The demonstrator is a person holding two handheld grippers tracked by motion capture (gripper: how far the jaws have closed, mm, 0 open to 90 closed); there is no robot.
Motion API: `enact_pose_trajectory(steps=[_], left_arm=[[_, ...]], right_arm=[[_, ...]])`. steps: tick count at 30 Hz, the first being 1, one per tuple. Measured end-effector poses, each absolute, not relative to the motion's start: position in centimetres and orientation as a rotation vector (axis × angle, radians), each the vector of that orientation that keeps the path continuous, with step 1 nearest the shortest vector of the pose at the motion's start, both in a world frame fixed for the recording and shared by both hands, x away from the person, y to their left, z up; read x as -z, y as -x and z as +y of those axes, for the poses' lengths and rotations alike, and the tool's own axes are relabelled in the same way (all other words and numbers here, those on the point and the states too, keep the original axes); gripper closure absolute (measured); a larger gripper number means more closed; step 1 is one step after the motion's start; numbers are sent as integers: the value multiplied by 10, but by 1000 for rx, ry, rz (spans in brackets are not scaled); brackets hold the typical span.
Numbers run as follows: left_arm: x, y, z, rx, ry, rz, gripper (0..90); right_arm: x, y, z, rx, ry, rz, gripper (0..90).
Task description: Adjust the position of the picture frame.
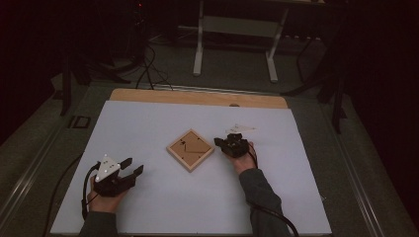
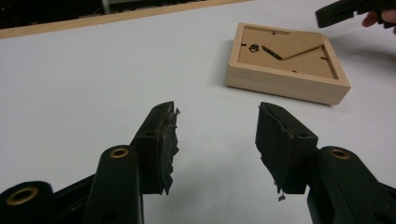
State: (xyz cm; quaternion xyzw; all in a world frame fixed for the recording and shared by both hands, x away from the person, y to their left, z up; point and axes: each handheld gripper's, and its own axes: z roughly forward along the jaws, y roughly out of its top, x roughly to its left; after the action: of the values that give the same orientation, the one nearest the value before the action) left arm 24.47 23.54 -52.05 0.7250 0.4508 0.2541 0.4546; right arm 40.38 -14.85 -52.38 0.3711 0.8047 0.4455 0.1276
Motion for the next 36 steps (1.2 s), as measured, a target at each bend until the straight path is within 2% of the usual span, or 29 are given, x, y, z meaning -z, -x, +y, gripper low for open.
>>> enact_pose_trajectory(steps=[7,15,29,36], left_arm=[[520,-245,237,-630,-1785,1112,479],[521,-245,234,-629,-1796,1113,478],[522,-248,233,-625,-1798,1109,478],[522,-248,232,-624,-1803,1105,479]], right_arm=[[528,-408,-137,-1258,-1073,2377,897],[528,-397,-140,-1271,-1025,2426,897],[536,-353,-134,-1278,-882,2526,896],[536,-331,-118,-1308,-791,2581,897]])
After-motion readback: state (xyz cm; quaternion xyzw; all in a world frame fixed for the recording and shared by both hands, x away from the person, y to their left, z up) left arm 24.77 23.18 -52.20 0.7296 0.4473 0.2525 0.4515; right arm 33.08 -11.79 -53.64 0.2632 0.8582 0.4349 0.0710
